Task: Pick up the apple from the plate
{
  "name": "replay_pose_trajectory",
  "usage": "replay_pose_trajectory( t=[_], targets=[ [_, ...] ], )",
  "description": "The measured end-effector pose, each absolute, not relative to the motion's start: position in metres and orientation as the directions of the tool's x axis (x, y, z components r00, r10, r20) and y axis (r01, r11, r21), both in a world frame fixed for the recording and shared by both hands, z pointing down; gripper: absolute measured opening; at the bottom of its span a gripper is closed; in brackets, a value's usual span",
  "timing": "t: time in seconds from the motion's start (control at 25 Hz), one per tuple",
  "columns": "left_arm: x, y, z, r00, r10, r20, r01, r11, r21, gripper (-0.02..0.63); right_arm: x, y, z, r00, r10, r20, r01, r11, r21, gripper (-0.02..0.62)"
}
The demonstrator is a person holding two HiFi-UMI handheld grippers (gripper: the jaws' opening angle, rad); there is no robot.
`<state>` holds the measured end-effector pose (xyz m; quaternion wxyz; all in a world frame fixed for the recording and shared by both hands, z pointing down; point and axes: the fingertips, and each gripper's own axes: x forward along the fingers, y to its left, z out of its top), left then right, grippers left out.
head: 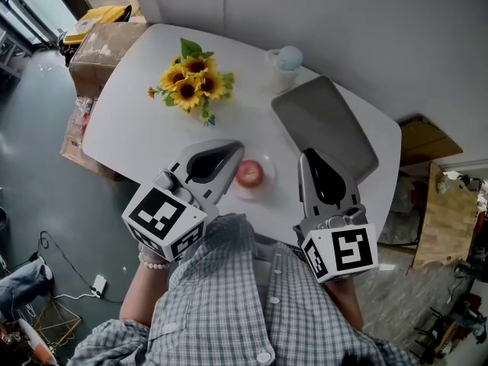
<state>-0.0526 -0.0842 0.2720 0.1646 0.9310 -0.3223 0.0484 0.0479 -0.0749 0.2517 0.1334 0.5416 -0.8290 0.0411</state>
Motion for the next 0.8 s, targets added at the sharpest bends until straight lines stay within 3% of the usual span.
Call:
replay_pose_trajectory(
  t=[0.8],
  targets=[
    [-0.053, -0.0848, 0.2766, 0.789, -0.579, 0.206, -0.614, -0.739, 0.278, 0.011, 0.046, -0.0743, 0.2591, -0.378, -0.882, 0.281, -0.908, 0.412, 0.072, 0.035]
  ],
)
